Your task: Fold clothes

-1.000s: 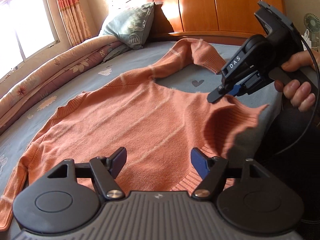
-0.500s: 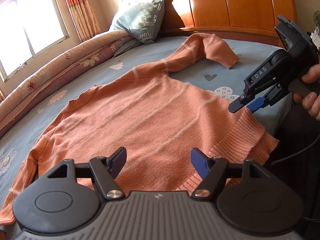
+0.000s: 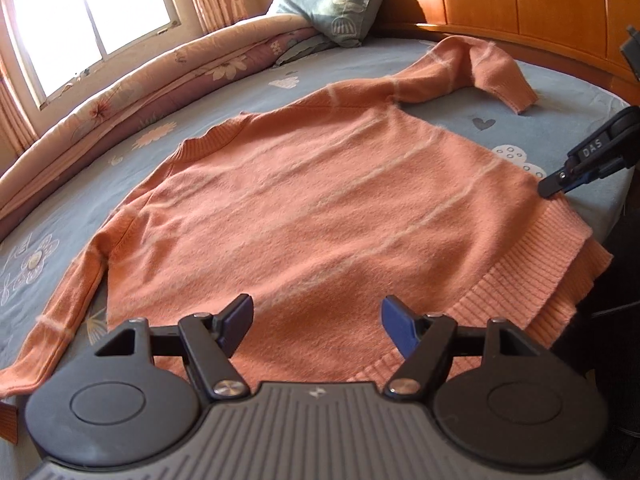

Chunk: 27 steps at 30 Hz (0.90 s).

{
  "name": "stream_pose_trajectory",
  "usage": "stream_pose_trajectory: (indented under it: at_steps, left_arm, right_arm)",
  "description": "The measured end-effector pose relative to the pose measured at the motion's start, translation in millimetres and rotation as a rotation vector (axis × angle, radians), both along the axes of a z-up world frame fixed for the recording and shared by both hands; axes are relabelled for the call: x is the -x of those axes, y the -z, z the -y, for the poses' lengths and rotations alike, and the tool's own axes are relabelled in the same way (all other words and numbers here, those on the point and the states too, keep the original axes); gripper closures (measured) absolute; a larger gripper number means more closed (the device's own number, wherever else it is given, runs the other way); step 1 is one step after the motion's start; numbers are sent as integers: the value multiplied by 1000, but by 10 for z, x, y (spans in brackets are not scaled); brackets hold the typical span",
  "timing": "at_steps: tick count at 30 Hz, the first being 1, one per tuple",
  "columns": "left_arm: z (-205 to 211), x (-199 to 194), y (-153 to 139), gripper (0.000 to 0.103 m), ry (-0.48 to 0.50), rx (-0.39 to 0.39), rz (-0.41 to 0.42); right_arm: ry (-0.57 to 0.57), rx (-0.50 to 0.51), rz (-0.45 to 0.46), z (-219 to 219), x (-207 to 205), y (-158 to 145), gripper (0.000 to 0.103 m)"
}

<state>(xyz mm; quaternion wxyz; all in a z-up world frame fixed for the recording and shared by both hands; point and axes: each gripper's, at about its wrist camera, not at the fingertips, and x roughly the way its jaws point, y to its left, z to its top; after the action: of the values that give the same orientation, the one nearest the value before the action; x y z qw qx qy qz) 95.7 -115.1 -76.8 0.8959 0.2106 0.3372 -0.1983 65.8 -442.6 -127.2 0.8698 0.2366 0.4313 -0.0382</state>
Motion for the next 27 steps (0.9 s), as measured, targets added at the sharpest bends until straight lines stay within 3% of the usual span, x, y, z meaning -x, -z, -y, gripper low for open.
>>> stream_pose_trajectory:
  at_steps: [2,7,16,23,27]
  left_arm:
    - [-147,-58,-5,31,-49,4,-13]
    - [-603,-260,-57,31,-196,39,-44]
    - [-1519,-846,-18,32,-420,145,-99]
    - [-1770,-1487,207,36,-440,334,-198]
    - [-1796,-1771,355,36,-455,388,-262]
  right_arm:
    - [13,50,15,-28,43,-79,70]
    - [18,95,72,-95,161,-256,55]
    - [-69,85,103,-389,181,-350,54]
    - [-94,114,105,-516,118,-448,52]
    - [-102,130,102,-560,79,-481,52]
